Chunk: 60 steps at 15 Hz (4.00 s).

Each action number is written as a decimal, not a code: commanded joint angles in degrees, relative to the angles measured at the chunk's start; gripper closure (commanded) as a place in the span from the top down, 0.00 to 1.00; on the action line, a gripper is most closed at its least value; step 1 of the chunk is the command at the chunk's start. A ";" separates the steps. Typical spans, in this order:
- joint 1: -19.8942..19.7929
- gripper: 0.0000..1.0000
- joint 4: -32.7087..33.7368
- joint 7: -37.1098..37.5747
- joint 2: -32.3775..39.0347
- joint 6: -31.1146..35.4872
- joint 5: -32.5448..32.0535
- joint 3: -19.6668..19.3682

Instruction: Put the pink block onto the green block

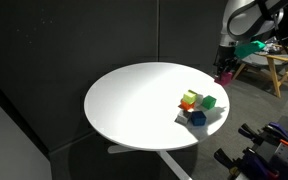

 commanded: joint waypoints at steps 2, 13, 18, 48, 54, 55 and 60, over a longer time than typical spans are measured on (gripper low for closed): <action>-0.55 0.25 -1.26 -1.41 2.06 5.19 -0.18 -0.10; 0.04 0.50 -0.78 -0.15 6.39 7.37 0.18 0.18; 0.08 0.50 -0.65 -0.16 6.65 7.37 0.20 0.27; 0.41 0.25 2.97 -0.32 13.37 11.90 0.67 0.43; 1.04 0.25 3.97 0.09 15.48 12.11 0.41 0.55; 1.16 0.25 4.10 0.09 15.73 12.12 0.41 0.57; 1.67 0.25 4.74 0.15 17.01 12.26 0.21 0.43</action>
